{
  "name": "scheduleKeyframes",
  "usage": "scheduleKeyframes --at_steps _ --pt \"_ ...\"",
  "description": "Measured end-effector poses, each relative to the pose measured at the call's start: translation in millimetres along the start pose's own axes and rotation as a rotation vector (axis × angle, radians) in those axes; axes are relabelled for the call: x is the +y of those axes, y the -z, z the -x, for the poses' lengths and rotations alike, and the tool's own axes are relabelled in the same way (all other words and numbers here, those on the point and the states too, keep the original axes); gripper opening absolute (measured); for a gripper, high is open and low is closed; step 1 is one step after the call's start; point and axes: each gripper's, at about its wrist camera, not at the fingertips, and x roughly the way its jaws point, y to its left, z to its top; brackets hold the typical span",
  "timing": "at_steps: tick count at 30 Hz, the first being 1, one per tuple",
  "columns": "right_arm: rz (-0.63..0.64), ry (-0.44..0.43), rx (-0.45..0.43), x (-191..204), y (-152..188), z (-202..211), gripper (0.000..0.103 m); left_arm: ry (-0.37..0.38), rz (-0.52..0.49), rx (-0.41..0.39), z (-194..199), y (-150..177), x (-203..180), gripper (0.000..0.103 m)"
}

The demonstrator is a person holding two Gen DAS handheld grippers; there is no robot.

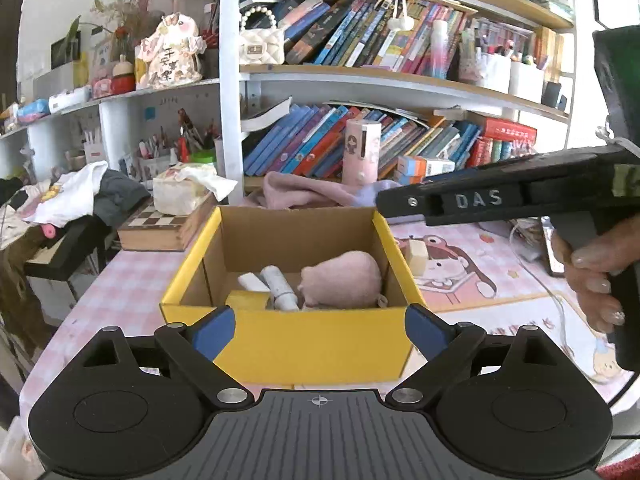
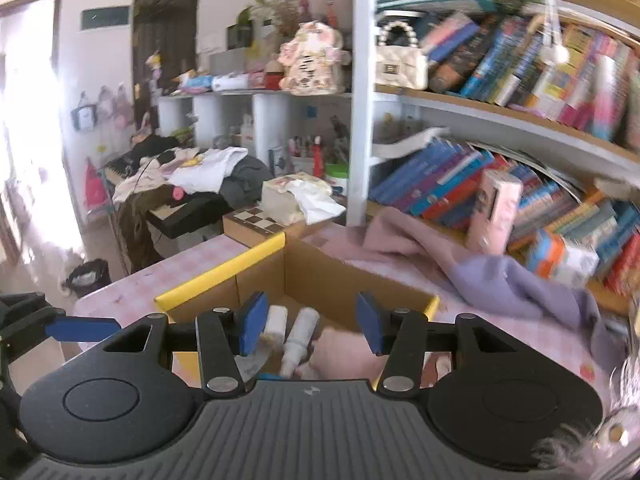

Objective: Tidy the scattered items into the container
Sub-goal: 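Raise both open tools out of the yellow box and back away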

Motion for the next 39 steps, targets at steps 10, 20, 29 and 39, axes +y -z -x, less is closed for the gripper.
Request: scheduleKeyframes --at_steps 10,20,29,39 --pt "-0.066 0.087 0.008 20 43 62 0.047 -0.006 -0.070 -0.009 35 29 -13 0.094" --pt "-0.060 0.176 0.004 45 77 97 0.046 -0.013 -0.114 -0.001 58 46 -12 0.094" --pt "-0.091 0.189 0.084 61 106 98 0.046 0.015 -0.049 0.086 54 63 -2 0.094" --pt "-0.039 0.206 0.153 77 124 97 0.047 0.039 -0.027 0.143 49 76 -6 0.094"
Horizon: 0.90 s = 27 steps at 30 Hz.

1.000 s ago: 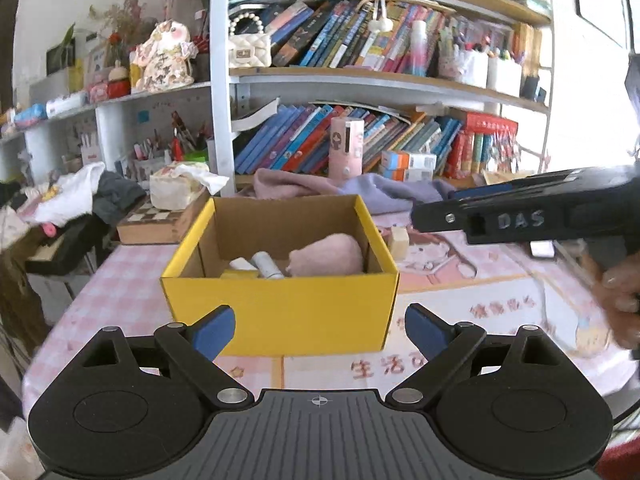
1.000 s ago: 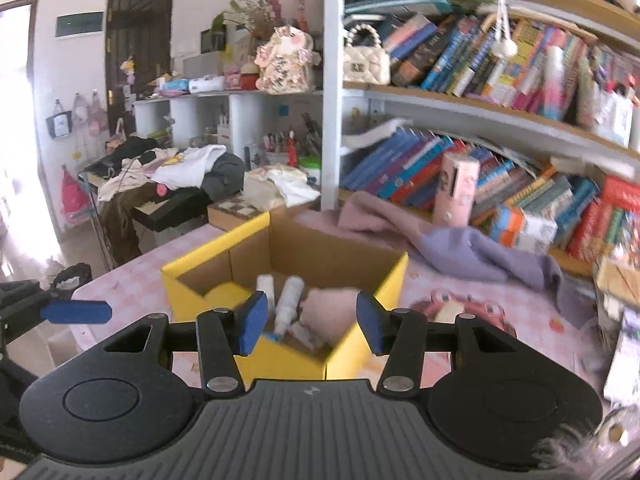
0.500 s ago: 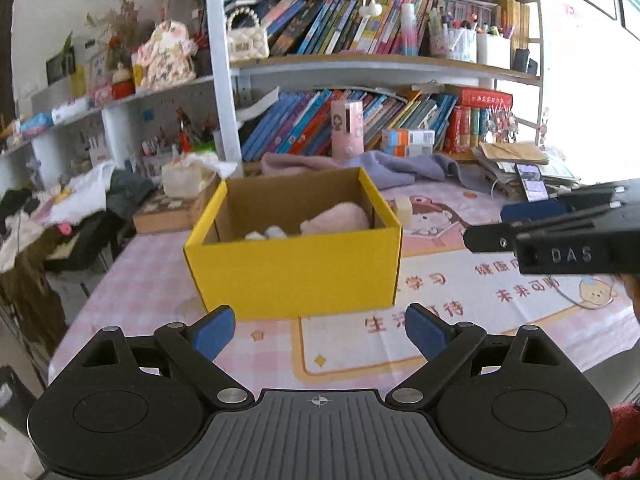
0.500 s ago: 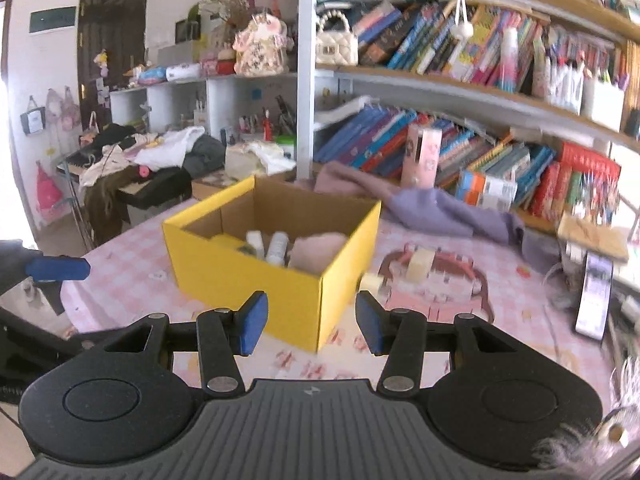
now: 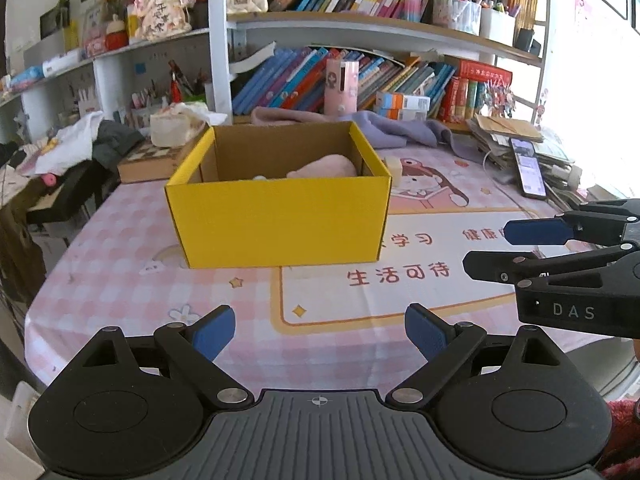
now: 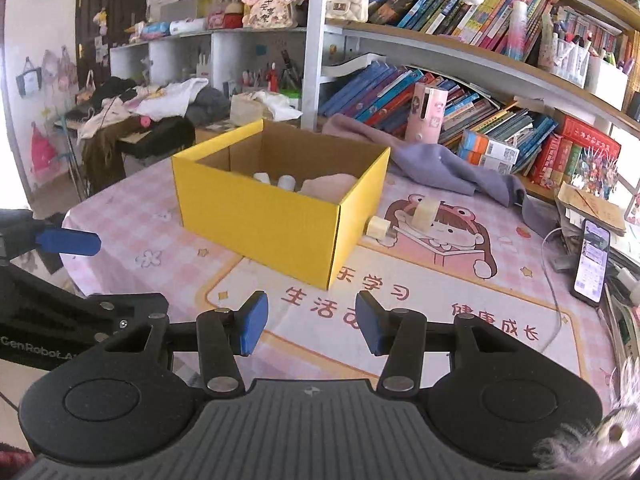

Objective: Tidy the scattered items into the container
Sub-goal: 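Raise both open tools out of the yellow box and back away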

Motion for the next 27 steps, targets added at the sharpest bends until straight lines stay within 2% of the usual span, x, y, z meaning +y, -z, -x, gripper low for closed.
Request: scheduleKeyframes --at_steps 13,27 --pt "0.001 0.012 0.074 -10 14 0 0.047 0.063 -0.011 0.069 -21 2 -19 0.094" --pt "-0.074 0.059 0.128 -55 23 -11 0.048 0.120 -0.060 0.127 -57 -13 -55 0.094"
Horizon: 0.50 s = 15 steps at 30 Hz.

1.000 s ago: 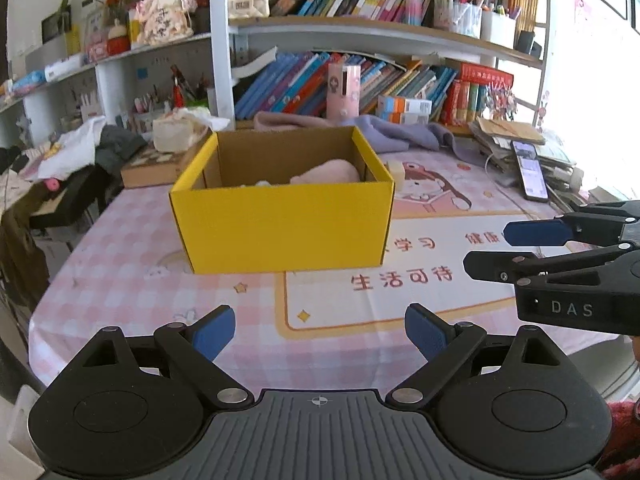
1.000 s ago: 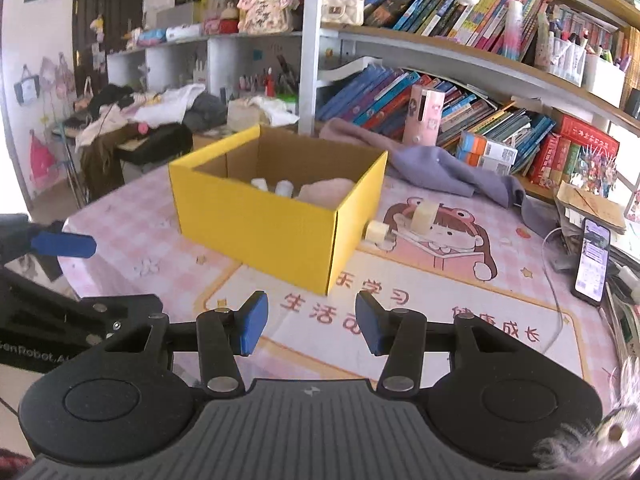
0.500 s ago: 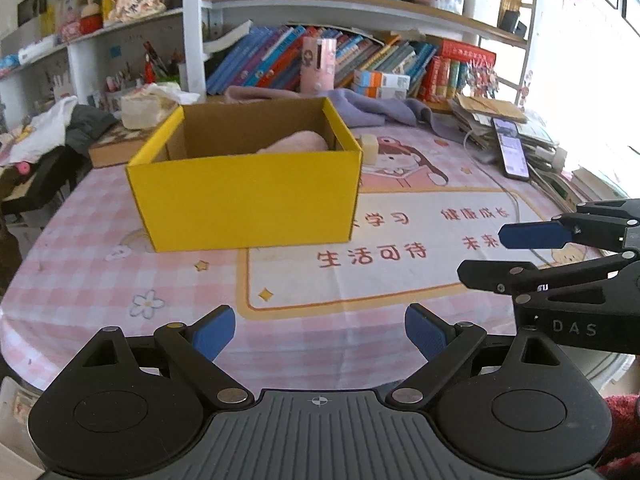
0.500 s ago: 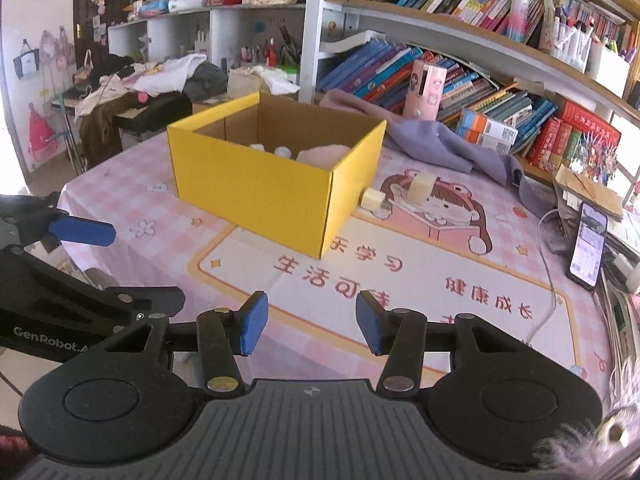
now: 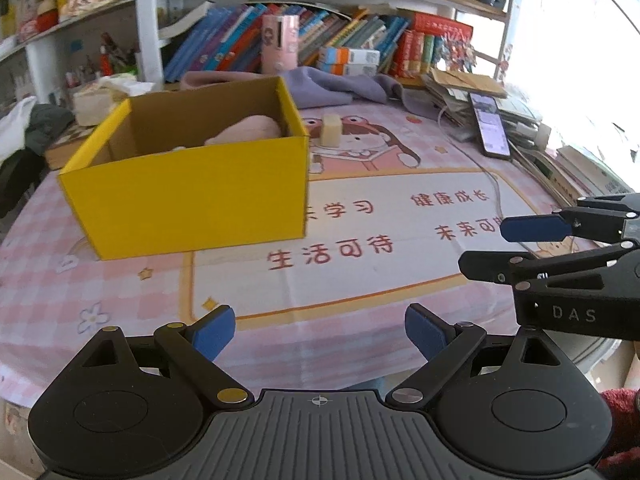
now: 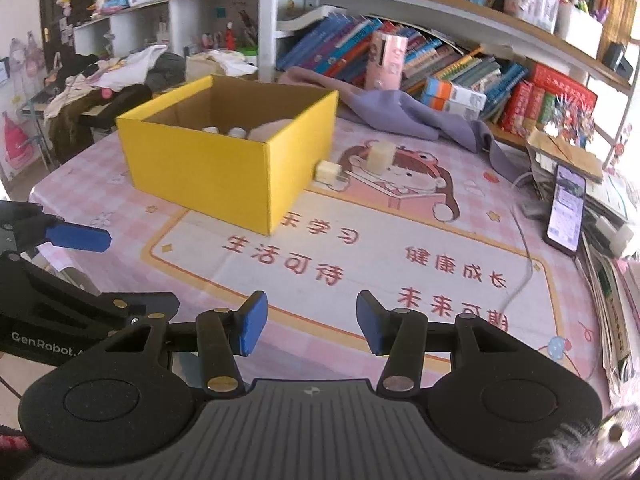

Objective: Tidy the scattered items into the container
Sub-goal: 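Raise both open tools out of the yellow box and back away, then move the left tool to the white charger plug while the right tool approaches the white cube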

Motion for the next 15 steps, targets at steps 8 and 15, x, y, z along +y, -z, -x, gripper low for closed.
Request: scheduleKeyframes --at_steps 8,15 --pt "-0.025 0.004 0.037 -39 -3 -17 0.048 0.029 -0.018 0.038 -34 -21 -26 0.094" --pt "-0.040 0.001 0.052 -83 -14 -33 0.048 0.031 -0.043 0.043 -62 -45 -55 0.094"
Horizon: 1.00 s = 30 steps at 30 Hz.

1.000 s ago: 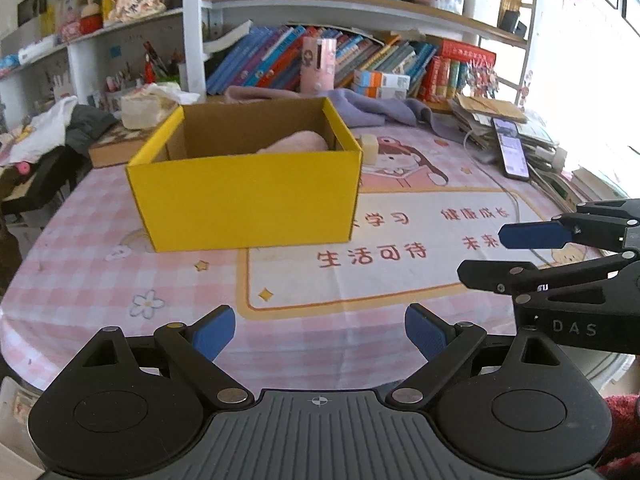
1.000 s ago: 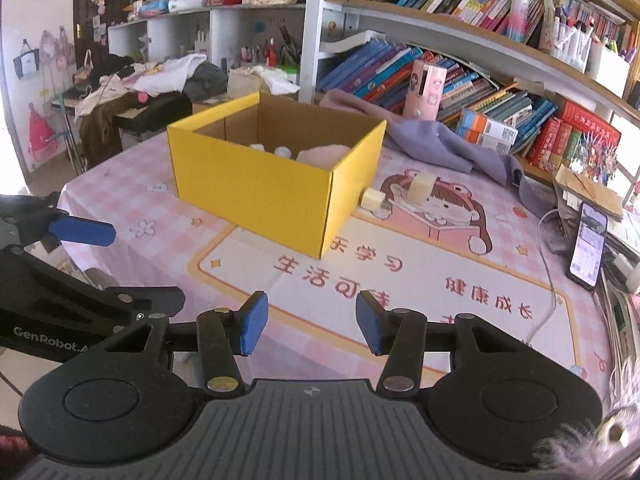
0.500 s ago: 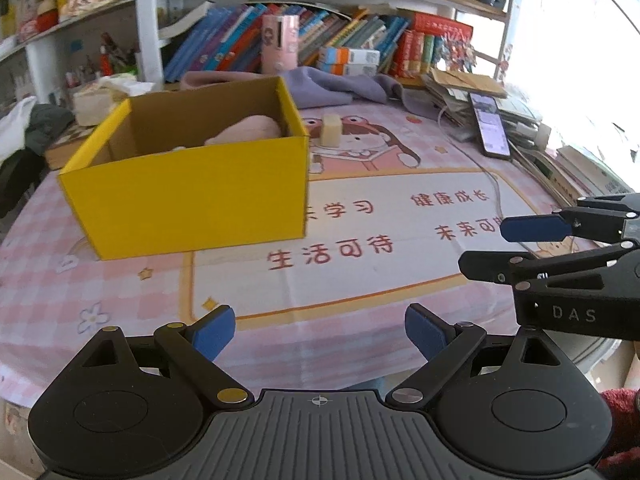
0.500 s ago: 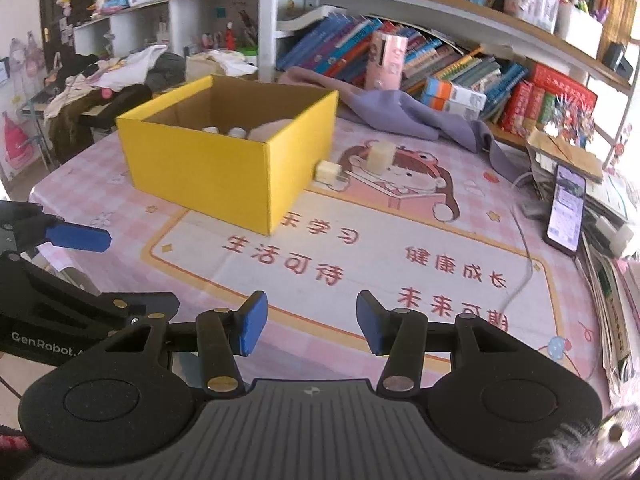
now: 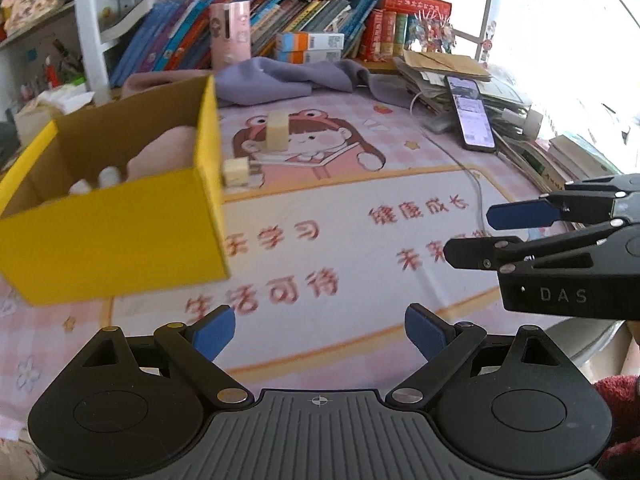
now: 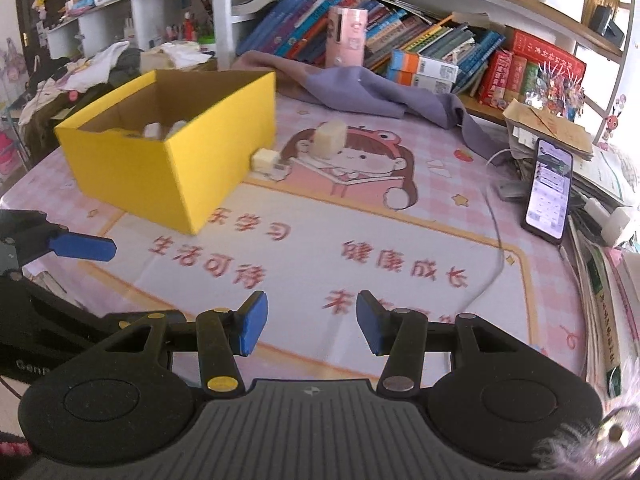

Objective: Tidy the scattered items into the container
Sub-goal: 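Move the left tool to the white charger plug while the right tool approaches the white cube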

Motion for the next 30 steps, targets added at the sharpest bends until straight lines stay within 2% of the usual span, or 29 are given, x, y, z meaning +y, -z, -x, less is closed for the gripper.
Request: scheduleKeyframes --at_steps 10,14,20,26,28,30 --pt "-0.027 -0.069 -0.059 -66 -38 -29 0.048 -0.105 -0.002 -0.038 -32 -58 -25 0.093" --pt "-0.057 -0.104 -0.097 -95 -63 -42 0.049 -0.156 0.010 -0.091 -38 -82 -33 0.093" --pt "-0.037 -0.167 -0.143 -123 -106 -70 0.052 -0.252 0.051 -0.100 -62 -103 -39 0.092" --pt "0.066 -0.252 -0.128 -127 -149 -117 0.059 -0.350 0.180 -0.134 -91 -117 -38 0.091" --pt "0.099 -0.274 -0.120 -125 -161 -136 0.059 -0.377 0.239 -0.123 -106 -123 -32 0.083" --pt "0.121 -0.297 -0.105 -124 -172 -154 0.059 -0.412 0.309 -0.116 -120 -127 -27 0.080"
